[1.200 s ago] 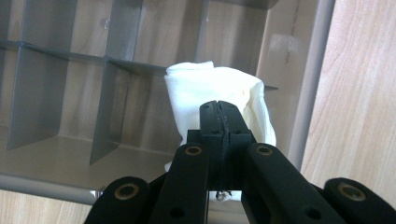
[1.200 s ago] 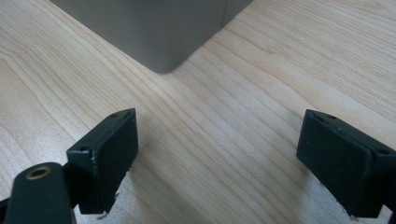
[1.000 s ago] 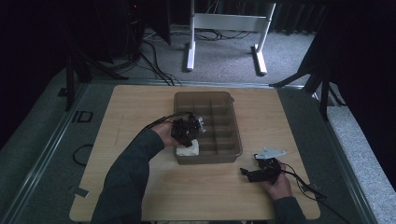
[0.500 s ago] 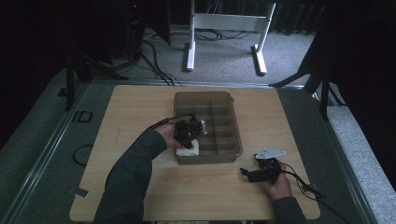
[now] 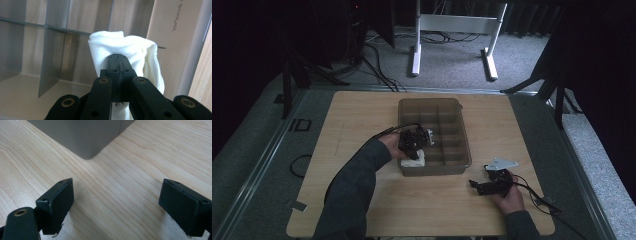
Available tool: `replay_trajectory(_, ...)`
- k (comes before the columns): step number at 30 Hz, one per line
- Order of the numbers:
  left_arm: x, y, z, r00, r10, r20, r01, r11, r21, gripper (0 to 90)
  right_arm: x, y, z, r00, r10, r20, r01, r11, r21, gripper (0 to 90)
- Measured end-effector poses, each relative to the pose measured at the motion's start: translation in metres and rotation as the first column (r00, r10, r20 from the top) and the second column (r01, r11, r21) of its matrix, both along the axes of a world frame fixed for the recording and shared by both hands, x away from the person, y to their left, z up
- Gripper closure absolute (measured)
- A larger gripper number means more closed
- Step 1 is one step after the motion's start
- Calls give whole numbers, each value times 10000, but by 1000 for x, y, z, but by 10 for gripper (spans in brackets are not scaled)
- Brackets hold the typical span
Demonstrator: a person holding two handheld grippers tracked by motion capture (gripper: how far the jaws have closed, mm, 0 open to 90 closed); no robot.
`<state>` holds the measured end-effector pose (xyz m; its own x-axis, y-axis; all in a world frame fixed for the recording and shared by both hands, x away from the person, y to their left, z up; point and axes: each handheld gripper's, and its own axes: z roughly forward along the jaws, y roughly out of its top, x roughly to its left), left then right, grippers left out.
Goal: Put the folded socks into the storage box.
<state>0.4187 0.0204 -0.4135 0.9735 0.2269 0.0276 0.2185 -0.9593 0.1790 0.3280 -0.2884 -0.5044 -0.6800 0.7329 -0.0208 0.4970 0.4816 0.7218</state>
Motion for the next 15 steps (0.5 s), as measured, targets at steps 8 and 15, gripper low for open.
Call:
replay_trajectory(8,-1,0,-1,10000,9,-7,-9,10000,29,900,0,0,0,10000,1,-1,-1,10000,-2,123)
replay_trajectory(15,-1,-1,-3,10000,-46,-13,46,9999,92,900,0,0,0,10000,-1,1,1,10000,0,122)
